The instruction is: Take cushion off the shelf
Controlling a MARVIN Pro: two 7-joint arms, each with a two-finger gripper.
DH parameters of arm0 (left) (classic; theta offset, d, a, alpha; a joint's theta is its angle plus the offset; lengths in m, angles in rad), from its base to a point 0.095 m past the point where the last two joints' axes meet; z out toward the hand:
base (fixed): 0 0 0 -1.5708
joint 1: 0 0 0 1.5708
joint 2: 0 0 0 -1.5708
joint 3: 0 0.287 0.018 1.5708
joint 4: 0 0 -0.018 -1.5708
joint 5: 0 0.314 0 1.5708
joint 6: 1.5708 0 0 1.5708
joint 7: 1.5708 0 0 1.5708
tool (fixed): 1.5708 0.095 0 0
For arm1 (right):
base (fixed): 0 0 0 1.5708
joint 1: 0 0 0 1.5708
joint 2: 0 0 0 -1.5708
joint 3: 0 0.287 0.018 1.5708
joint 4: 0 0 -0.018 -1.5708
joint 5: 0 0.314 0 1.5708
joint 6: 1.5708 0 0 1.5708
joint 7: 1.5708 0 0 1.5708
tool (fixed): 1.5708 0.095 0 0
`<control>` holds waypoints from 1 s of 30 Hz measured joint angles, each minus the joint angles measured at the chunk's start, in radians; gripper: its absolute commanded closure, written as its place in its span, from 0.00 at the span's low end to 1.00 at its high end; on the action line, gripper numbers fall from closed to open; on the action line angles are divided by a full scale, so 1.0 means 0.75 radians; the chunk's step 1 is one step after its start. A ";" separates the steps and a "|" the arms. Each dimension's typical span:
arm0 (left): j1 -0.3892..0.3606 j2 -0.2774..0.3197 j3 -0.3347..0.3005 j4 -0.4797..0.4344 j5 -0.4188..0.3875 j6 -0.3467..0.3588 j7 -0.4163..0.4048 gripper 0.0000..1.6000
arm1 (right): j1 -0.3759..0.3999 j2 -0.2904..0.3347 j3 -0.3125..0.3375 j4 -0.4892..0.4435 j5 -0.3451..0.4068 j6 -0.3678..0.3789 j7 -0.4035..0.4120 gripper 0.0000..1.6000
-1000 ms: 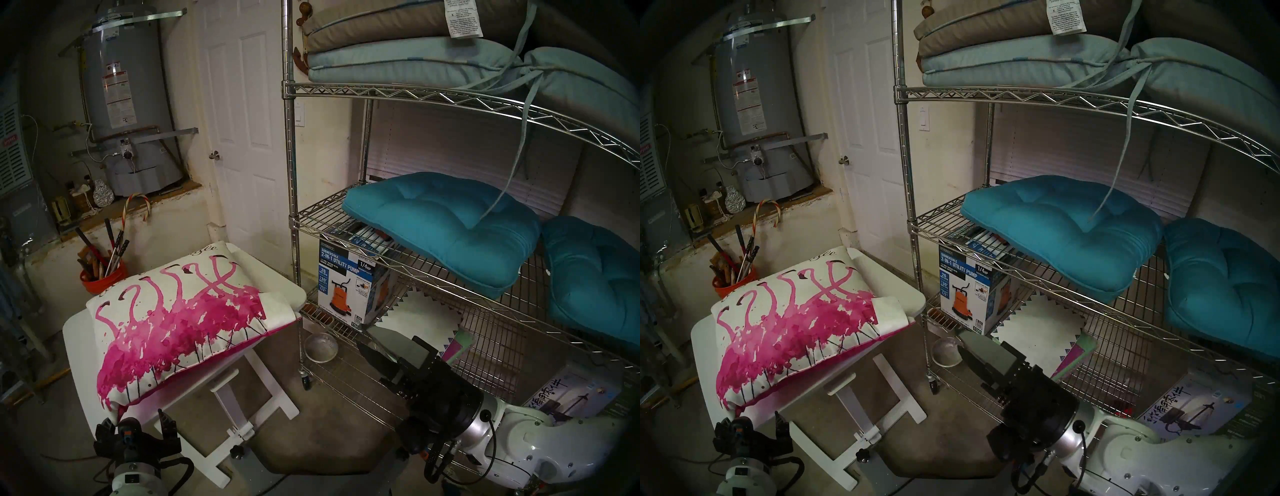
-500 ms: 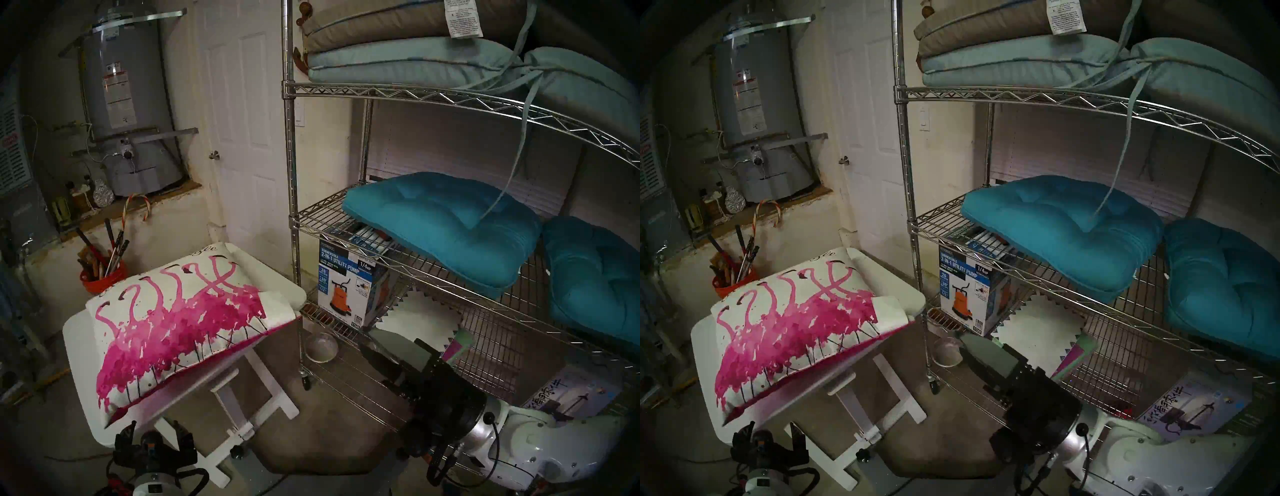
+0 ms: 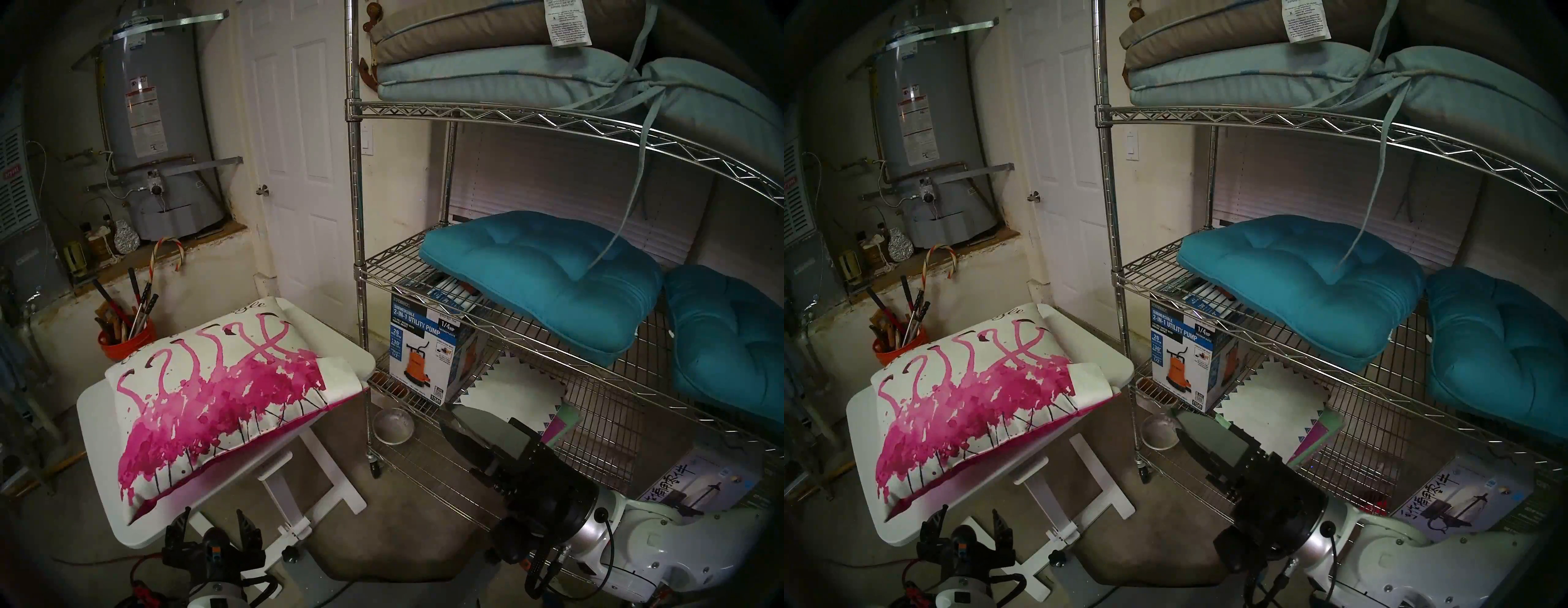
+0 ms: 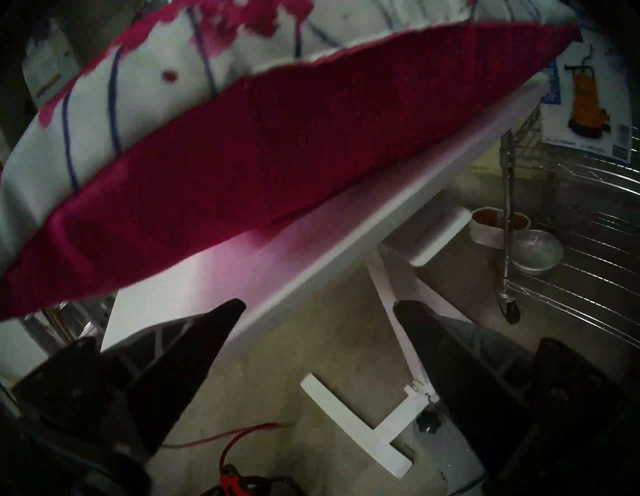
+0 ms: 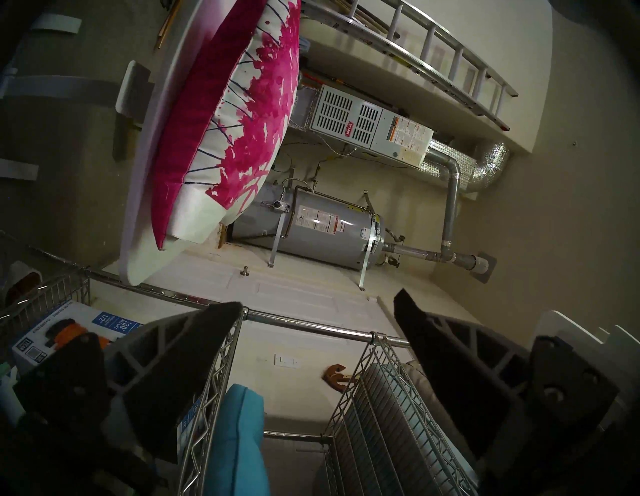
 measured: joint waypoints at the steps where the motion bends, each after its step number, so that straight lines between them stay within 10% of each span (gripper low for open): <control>1: -0.010 0.005 0.009 0.000 0.016 0.002 -0.005 0.00 | -0.002 0.001 0.001 0.000 0.002 0.002 -0.002 0.00; 30: -0.372 0.108 0.246 -0.004 0.545 0.205 -0.100 0.00 | -0.096 0.090 0.089 0.028 0.129 0.077 -0.132 0.00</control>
